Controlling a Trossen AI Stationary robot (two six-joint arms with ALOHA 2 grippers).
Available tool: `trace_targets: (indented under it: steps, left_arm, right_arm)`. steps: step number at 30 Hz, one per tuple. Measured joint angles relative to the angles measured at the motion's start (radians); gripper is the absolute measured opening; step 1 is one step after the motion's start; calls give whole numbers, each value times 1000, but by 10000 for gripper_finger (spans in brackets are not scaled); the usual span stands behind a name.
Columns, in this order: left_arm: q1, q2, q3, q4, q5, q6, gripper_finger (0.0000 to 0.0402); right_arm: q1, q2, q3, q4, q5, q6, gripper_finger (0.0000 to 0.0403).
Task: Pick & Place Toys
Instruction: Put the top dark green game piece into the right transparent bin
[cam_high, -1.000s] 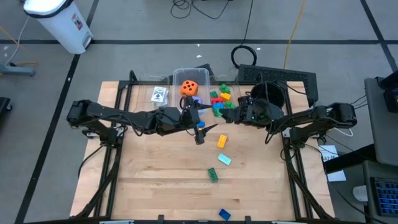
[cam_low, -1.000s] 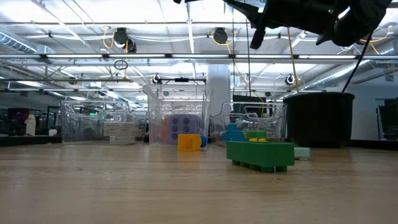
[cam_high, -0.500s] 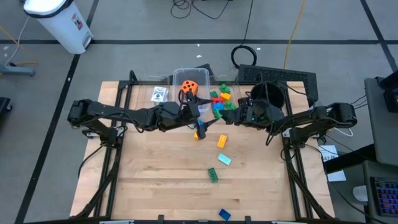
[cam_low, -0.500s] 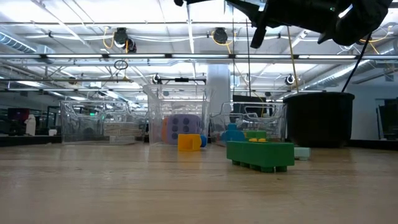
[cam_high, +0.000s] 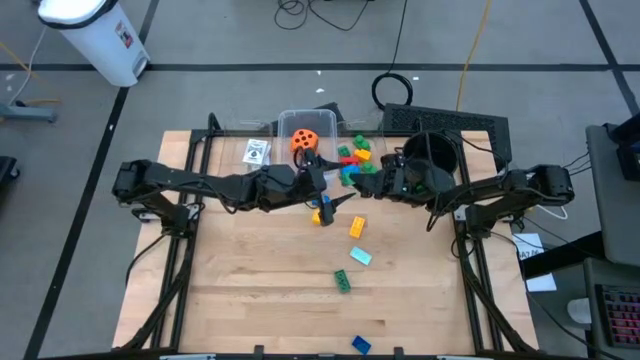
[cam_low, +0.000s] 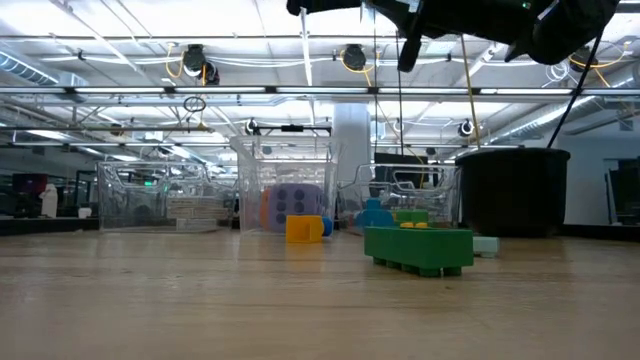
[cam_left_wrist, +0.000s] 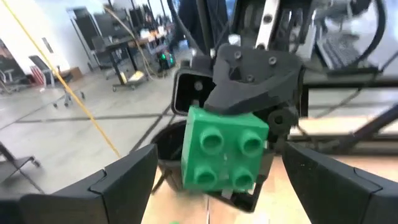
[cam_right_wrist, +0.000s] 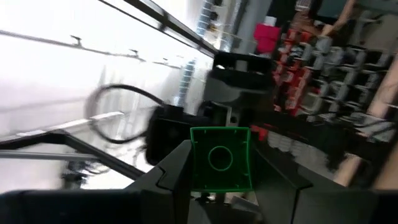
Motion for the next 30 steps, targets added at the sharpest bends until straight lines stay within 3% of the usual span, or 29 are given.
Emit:
trace_targets:
  steps: [10, 19, 30]
  left_arm:
    - [6, 94, 184, -173, -13, 55, 346]
    - [11, 94, 194, -228, -33, 53, 343]
    - [9, 40, 195, -294, -33, 18, 256]
  right_arm:
    - [-3, 1, 6, -33, -2, -17, 126]
    - [-7, 1, 5, -27, -3, -35, 126]
    - [-50, 1, 5, -23, -53, -9, 127]
